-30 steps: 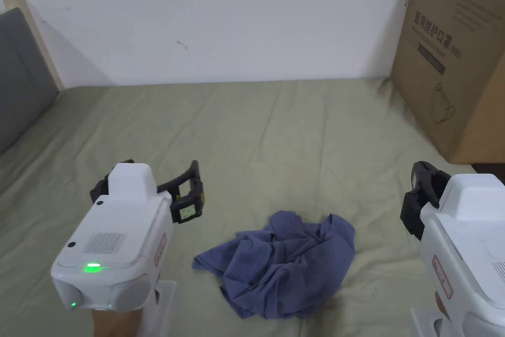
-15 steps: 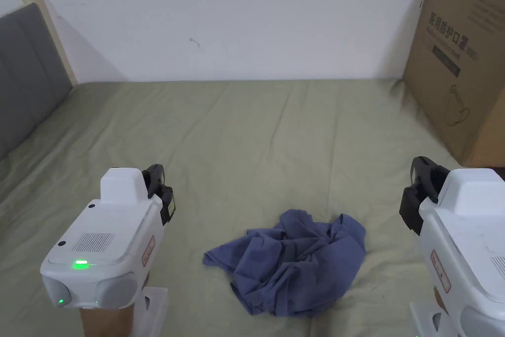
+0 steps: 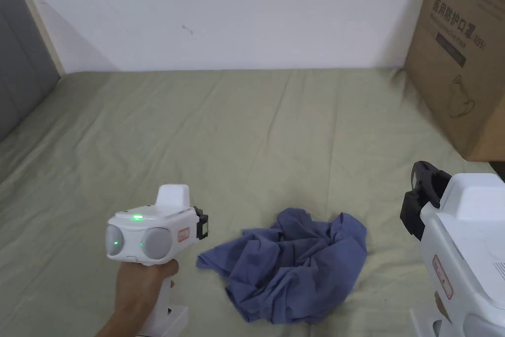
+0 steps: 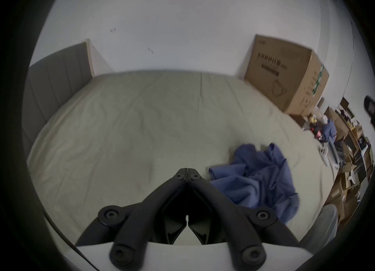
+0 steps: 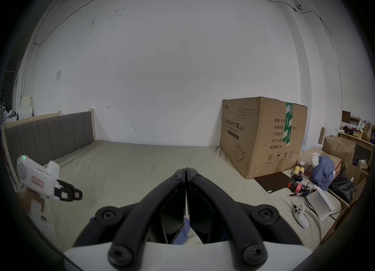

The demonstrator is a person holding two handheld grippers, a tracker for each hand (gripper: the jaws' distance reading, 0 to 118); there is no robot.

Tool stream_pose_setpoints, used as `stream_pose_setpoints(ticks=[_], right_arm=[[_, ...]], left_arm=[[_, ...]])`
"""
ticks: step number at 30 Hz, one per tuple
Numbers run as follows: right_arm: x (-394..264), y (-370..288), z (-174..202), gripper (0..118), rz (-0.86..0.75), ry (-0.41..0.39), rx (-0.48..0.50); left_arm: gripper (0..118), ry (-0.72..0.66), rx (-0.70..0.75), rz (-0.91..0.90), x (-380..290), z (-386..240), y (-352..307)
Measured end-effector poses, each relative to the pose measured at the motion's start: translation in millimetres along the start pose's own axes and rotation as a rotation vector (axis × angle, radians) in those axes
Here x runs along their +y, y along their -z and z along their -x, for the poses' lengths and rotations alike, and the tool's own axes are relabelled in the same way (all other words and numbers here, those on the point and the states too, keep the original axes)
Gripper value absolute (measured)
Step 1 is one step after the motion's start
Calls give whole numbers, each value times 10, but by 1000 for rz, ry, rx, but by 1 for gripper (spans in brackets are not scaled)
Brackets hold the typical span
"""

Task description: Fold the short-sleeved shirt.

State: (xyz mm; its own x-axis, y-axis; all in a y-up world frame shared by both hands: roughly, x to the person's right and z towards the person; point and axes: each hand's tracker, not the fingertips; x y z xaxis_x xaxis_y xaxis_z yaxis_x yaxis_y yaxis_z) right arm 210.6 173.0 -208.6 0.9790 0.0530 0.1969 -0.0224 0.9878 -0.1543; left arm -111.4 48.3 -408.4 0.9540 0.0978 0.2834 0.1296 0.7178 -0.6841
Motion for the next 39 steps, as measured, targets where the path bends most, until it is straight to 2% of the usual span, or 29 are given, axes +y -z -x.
stream_pose_setpoints(ticks=[3,4,5,6,7,8,9,11,12,13,14,16,18,21,24,28,29,31,32,33,37,39], right_arm=[[-58,147,-21,0,24,5,-3],[-75,184,-28,0,31,6,-4],[-98,225,-38,0,36,5,-5],[-126,267,-49,0,43,4,-5],[-157,310,-61,0,49,3,-5],[-186,348,-74,0,57,3,-5],[-209,377,-84,0,66,2,-4],[-247,418,-96,0,77,2,-5],[-267,432,-105,0,83,4,-6],[-282,443,-115,0,88,5,-7],[-298,452,-127,0,93,6,-8],[-309,454,-132,0,104,10,-12],[-335,471,-160,0,112,20,-13],[-360,548,-182,0,134,22,-10],[-418,752,-225,0,165,31,-9],[-616,1334,-333,3,364,106,34],[-685,1497,-345,10,429,120,42],[-842,1792,-306,55,534,124,60],[-932,1939,-292,73,613,101,87],[-1050,2069,-274,85,646,110,107],[-1437,2398,-102,87,785,58,91],[-1672,2553,-71,80,869,64,83]], left_arm=[[0,6,25,89,-125,-47,388],[8,-3,26,109,-160,-61,475],[24,-14,33,149,-222,-65,560],[60,-33,24,184,-264,-75,653],[85,-40,31,223,-293,-83,726],[101,-47,44,254,-335,-100,794],[105,-44,59,253,-378,-103,813],[101,-29,74,248,-424,-129,896],[83,-19,92,273,-437,-137,955],[56,-14,99,294,-465,-124,980],[42,-13,77,304,-486,-117,1030],[34,-14,80,276,-518,-144,1016],[7,11,75,258,-526,-164,975],[5,25,47,254,-506,-176,930],[5,-8,11,163,-413,-123,717],[5,28,-10,118,-277,-117,442],[5,28,-19,107,-236,-111,374],[5,21,-34,88,-192,-89,289],[5,22,-38,78,-179,-82,256],[5,29,-39,74,-160,-79,238],[5,48,-36,72,-168,-39,263],[5,36,-41,81,-189,-3,282]])
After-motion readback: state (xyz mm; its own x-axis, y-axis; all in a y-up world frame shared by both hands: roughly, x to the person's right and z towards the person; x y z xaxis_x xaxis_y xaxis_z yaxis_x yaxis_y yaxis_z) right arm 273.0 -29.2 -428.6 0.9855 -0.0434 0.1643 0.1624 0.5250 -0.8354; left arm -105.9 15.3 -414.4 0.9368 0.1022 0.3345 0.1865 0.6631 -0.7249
